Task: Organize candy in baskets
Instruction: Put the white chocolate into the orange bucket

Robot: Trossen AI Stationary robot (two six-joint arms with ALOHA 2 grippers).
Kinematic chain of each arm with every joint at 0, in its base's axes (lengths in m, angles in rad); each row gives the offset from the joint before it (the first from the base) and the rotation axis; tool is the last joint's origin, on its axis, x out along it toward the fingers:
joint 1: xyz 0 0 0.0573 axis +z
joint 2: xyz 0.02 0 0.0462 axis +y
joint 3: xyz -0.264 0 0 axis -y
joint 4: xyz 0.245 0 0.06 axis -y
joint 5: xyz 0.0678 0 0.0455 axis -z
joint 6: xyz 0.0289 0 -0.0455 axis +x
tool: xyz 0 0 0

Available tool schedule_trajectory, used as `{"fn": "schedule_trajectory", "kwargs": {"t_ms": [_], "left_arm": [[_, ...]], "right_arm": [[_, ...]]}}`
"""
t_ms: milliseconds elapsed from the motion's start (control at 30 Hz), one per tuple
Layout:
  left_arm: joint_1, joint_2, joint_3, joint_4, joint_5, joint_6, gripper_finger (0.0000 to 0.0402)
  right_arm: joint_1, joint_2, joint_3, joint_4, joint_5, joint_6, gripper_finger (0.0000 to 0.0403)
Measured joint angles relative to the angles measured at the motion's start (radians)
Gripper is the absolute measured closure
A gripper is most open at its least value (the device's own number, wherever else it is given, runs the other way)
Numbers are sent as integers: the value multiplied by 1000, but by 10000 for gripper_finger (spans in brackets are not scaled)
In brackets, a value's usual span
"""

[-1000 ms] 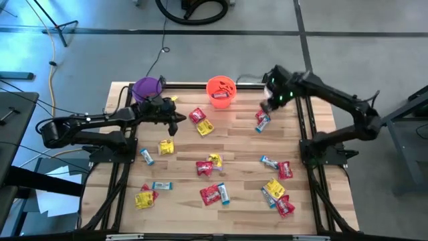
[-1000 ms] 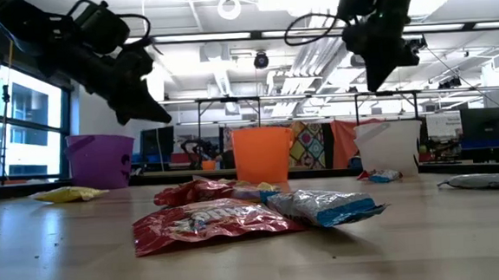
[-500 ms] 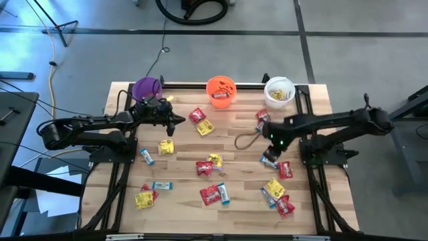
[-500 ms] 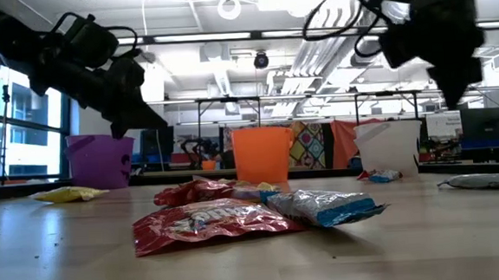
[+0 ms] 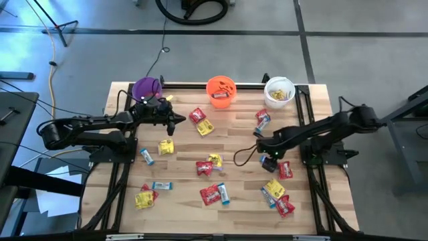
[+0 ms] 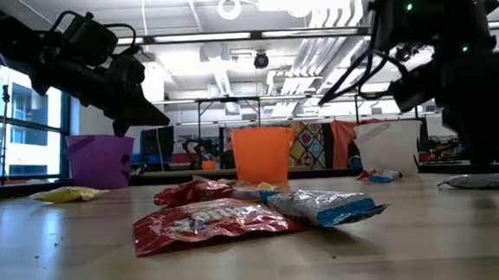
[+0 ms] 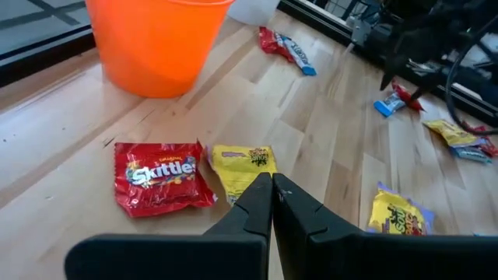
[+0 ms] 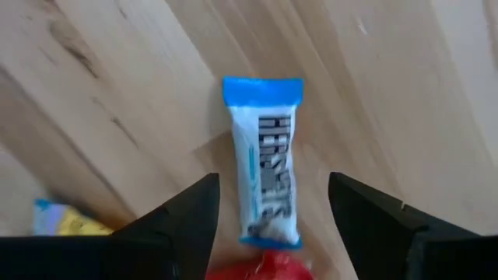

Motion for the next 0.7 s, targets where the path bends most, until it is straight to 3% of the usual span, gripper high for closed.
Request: {"fn": "schedule_trajectory", "kwargs": {"t_ms": [300,700], "left_arm": [[0,0,0,0,-1,-26,402],[0,0,0,1,-1,-27,401]], "right_arm": [[-1,124,6,34,8,-77,191],[-51,85,0,52,-15,-125,340]]}}
